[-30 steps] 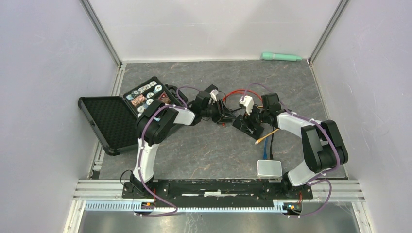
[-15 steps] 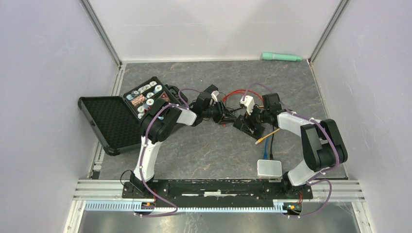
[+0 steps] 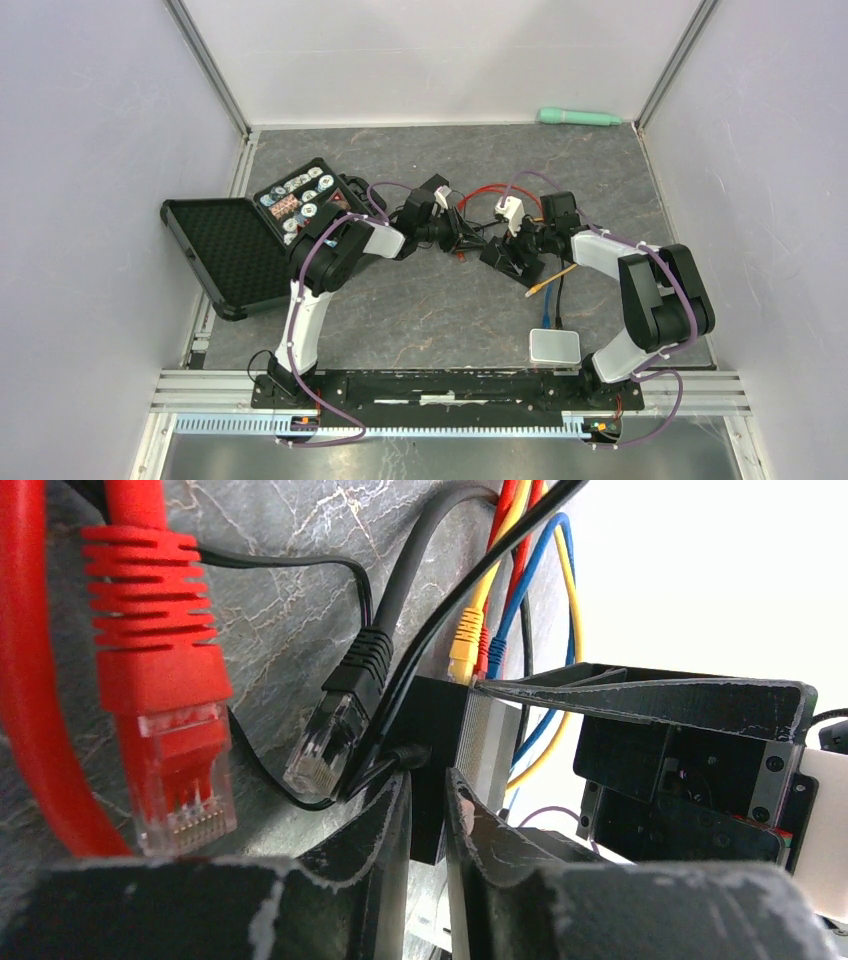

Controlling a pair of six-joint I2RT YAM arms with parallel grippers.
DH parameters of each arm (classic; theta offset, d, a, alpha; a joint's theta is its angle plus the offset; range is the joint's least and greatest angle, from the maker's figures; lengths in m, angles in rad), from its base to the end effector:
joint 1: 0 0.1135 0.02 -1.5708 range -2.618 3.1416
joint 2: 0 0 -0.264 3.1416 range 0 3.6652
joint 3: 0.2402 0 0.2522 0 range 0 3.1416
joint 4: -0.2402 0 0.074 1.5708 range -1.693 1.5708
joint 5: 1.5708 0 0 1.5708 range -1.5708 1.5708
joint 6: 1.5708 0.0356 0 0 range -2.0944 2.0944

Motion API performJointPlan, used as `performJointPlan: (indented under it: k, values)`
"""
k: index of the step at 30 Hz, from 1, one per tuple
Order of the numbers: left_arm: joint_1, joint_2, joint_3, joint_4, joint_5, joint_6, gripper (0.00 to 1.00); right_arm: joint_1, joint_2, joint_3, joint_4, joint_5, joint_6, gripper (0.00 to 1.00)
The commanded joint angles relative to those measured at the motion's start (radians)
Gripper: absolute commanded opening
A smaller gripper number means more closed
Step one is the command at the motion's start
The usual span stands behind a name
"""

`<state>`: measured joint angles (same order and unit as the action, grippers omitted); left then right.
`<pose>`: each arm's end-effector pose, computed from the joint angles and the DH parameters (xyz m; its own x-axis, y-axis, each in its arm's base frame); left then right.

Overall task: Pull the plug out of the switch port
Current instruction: Move the switch port to the center of the board.

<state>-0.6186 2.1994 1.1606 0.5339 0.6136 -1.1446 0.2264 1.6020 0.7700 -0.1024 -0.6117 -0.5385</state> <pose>0.3477 -0.2727 0.0965 -0.9685 -0.2244 -0.1082 0.0069 0.4100 -0.9121 0.2866 0.0870 0.1537 -0.4080 -0.5248 -0.7471 -0.8452 0.5265 0.0917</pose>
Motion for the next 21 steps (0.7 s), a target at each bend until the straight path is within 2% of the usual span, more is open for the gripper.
performJointPlan:
  k: [1,3,7,10,14,21]
  values:
    - [0.002,0.017,0.006,0.038,0.013,-0.03,0.24,-0.01,0.028,0.004,-0.01,-0.002,0.011,0.41]
    - [0.003,0.02,0.001,0.052,0.016,-0.039,0.24,-0.011,0.03,0.005,-0.011,-0.004,0.01,0.41]
    - [0.005,0.019,-0.006,0.071,0.017,-0.046,0.35,-0.016,0.034,0.005,-0.013,-0.006,0.009,0.4]
    - [0.008,0.016,-0.014,0.067,0.009,-0.043,0.39,-0.02,0.037,0.008,-0.015,-0.009,0.007,0.4]
    - [0.016,0.009,-0.028,0.045,-0.013,-0.023,0.4,-0.024,0.035,0.008,-0.016,-0.013,0.007,0.4]
    - [0.019,0.017,-0.014,0.037,-0.014,-0.019,0.37,-0.026,0.046,0.014,-0.027,-0.022,0.002,0.4]
